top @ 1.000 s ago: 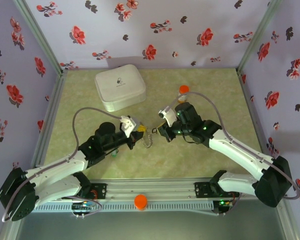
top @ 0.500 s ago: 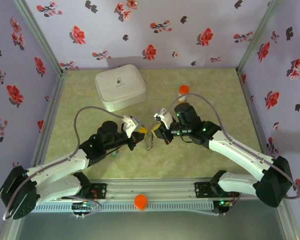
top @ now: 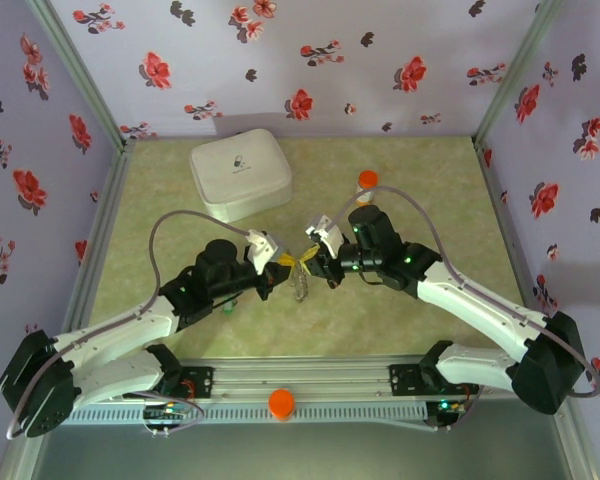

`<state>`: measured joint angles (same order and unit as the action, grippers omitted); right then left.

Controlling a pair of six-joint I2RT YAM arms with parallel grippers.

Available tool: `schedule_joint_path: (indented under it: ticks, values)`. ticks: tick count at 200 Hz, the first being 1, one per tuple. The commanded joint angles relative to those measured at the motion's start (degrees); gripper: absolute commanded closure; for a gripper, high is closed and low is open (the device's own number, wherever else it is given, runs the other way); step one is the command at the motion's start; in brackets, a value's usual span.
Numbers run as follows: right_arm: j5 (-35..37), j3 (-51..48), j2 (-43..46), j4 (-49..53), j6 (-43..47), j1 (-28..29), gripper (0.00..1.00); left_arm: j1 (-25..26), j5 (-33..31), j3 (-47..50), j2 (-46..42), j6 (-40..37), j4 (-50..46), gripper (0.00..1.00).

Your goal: Put the keys on the keyring

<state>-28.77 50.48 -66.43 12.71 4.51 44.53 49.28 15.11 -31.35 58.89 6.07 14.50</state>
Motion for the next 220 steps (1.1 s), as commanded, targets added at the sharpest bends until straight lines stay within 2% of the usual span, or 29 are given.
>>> schedule_joint_path:
  ticks: [1, 88, 161, 210, 220]
  values:
    - [-0.58, -0.65, -0.22, -2.38, -0.25, 0.46, 1.00, 0.47, 1.34, -2.13, 0.08, -0.59, 1.30, 1.00]
    - [5.22, 0.18, -1.71, -1.02, -0.67, 0.51, 1.00, 0.51, 2.36, -2.14, 0.01, -0.40, 1.54, 1.00]
    - [12.88, 0.76, -2.22, -1.19, -5.20, 0.47, 1.00, 0.56, 2.81, -2.14, -0.35, -0.98, 0.97, 1.00]
    - [12.17, 1.55, -3.92, 0.77, -10.84, 0.46, 1.00, 1.08, 2.64, -1.80, -0.88, -3.87, 0.97, 1.00]
    - [12.08, 1.77, -4.20, 1.61, -11.82, 0.42, 1.00, 1.34, 2.42, -1.60, -1.10, -6.63, 1.48, 1.00]
